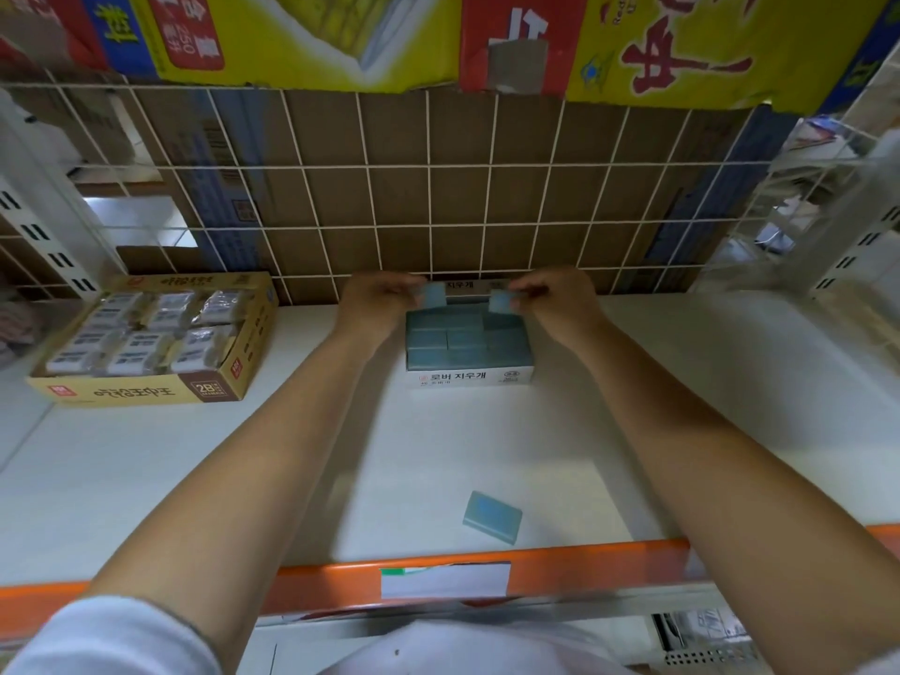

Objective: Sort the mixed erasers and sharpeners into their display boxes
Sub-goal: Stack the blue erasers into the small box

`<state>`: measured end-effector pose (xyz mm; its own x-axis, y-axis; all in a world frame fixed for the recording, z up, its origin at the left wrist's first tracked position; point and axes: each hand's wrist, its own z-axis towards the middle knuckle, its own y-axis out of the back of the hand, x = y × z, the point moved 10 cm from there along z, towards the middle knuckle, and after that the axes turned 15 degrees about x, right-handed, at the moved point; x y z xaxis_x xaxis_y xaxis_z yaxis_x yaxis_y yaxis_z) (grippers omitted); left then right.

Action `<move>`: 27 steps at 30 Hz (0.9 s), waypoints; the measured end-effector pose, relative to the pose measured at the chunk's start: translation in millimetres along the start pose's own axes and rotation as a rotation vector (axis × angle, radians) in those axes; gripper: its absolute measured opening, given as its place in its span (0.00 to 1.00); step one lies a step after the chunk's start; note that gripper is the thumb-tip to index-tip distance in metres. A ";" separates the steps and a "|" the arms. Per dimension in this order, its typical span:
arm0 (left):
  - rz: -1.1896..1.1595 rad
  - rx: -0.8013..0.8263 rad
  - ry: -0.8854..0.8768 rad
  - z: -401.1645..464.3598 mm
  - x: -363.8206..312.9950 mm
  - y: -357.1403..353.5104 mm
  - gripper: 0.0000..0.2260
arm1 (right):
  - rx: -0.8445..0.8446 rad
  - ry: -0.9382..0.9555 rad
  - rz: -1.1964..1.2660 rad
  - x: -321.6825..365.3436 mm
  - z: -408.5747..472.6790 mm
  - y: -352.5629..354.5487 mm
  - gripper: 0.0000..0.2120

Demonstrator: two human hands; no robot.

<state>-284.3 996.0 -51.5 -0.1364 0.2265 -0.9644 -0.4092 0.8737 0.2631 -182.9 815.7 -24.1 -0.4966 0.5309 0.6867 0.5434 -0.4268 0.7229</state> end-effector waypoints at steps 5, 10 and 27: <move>0.248 0.061 0.068 18.0 9.9 -2.1 0.10 | 0.186 -0.070 -0.019 -5.4 11.1 -17.7 0.13; 0.518 0.111 0.028 21.4 0.2 -7.9 0.09 | 0.222 -0.065 -0.071 -7.9 12.6 -23.0 0.14; 0.546 0.032 -0.067 18.7 -2.8 -6.2 0.07 | 0.091 -0.007 -0.407 -5.6 15.4 -27.1 0.12</move>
<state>-264.5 998.0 -50.9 -0.2628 0.6767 -0.6878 -0.2676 0.6337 0.7258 -184.4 835.6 -48.7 -0.6791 0.6477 0.3454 0.3614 -0.1146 0.9253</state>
